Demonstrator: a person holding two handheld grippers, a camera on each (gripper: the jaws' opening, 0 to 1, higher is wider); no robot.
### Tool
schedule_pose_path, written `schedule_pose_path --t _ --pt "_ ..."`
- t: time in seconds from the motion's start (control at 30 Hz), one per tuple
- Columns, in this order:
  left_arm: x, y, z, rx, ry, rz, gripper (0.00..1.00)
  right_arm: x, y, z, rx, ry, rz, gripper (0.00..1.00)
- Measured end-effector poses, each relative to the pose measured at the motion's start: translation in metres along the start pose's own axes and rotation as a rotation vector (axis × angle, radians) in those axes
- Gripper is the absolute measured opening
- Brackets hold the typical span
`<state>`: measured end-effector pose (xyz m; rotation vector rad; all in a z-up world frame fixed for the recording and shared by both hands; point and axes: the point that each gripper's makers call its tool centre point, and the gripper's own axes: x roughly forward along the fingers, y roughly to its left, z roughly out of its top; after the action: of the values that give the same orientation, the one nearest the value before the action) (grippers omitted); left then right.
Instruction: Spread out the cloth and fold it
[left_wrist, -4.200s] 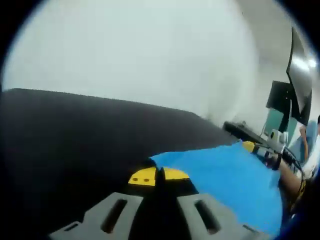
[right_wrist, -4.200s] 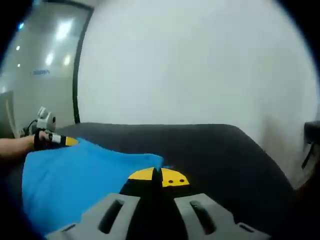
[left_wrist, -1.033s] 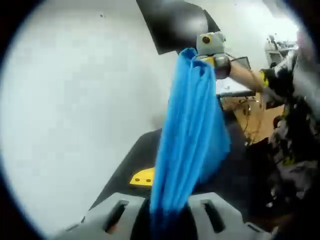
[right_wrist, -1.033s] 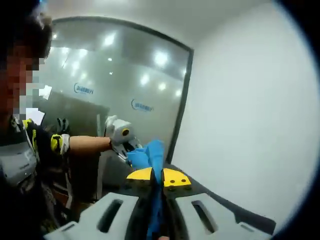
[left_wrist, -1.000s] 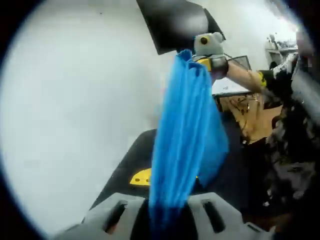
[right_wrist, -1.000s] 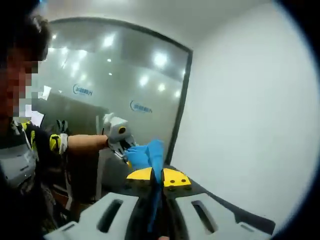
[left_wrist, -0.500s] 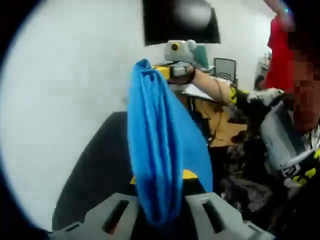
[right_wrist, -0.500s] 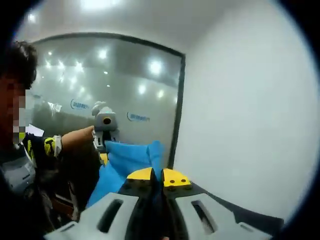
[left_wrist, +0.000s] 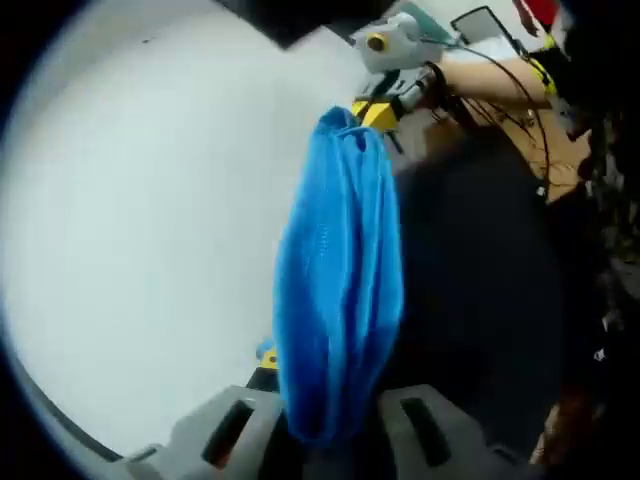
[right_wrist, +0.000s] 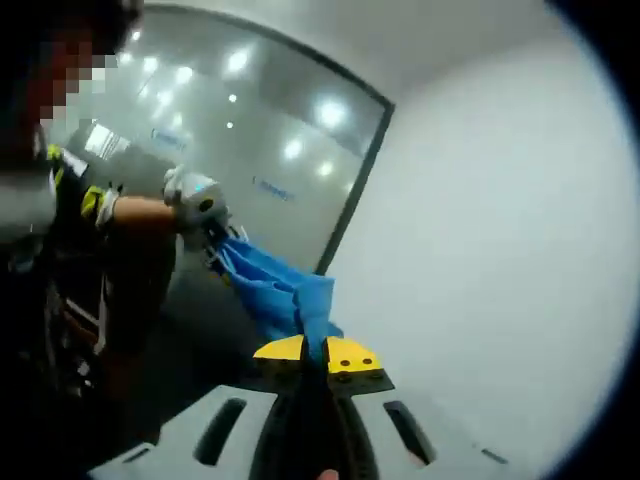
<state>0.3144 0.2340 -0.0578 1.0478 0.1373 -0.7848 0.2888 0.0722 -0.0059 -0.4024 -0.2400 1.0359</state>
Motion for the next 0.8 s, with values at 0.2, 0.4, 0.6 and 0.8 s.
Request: schedule_pose_path --t 0.2,0.4,0.6,0.8 --pt "0.020 -0.110 -0.053 -0.009 0.057 -0.160 0.05 -0.020 0.111 -0.100 -0.039 0.273 0.214 0.03" --pt "-0.004 -0.106 -0.051 0.193 0.035 -0.040 0.06 -0.034 0.106 -0.103 -0.205 0.400 0.139 0.04" --pt "-0.044 -0.113 -0.081 0.141 0.066 -0.016 0.04 -0.068 0.129 -0.086 -0.289 0.397 0.155 0.05" --pt "-0.053 -0.104 -0.093 0.114 0.018 0.031 0.06 -0.068 0.136 -0.090 -0.268 0.384 0.146 0.17"
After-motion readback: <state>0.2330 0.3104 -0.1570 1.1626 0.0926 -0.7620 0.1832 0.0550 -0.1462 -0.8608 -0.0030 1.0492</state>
